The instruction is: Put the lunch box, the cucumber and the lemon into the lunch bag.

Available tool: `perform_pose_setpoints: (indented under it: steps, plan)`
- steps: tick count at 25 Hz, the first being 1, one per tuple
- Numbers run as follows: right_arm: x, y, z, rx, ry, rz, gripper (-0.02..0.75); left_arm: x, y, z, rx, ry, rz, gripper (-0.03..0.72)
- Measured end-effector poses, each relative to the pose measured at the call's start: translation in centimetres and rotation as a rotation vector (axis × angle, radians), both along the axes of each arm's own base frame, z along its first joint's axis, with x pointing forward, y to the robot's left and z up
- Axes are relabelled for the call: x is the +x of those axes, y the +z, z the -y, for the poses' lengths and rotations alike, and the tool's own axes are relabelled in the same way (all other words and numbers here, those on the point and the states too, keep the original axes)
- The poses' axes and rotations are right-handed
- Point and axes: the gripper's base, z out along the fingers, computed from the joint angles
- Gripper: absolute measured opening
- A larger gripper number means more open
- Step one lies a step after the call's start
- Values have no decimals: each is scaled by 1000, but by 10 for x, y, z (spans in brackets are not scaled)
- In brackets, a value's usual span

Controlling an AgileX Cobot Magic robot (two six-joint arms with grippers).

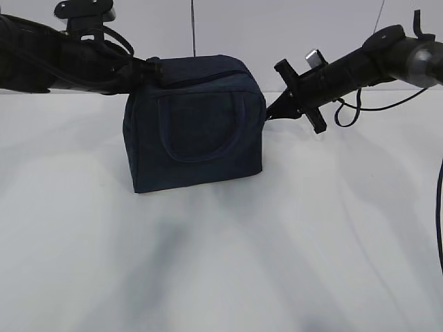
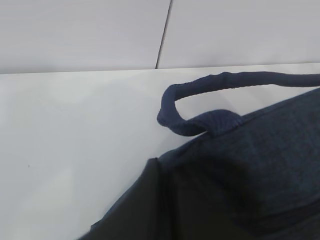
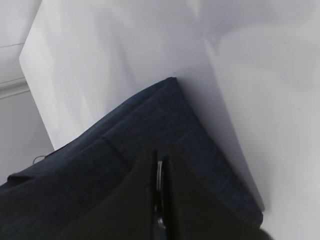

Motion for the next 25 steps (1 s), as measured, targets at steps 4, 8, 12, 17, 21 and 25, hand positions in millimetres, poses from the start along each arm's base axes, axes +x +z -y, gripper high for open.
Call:
perform_pose_setpoints:
  steps: [4, 8, 12, 17, 21, 25]
  plan:
    - [-1, 7, 1, 7, 36, 8, 111, 0, 0, 0, 0, 0, 0, -6]
    - [-4, 8, 7, 15, 75, -9, 235, 0, 0, 0, 0, 0, 0, -6]
    - [-2, 10, 24, 7, 84, 37, 284, 0, 0, 0, 0, 0, 0, -6]
    - [-1, 24, 48, -27, 110, 149, 293, 0, 0, 0, 0, 0, 0, -6]
    - [-2, 39, 52, -41, 122, 202, 293, 0, 0, 0, 0, 0, 0, -6]
    - [-4, 54, 52, -57, 149, 258, 293, 0, 0, 1, -7, -13, -4, -6]
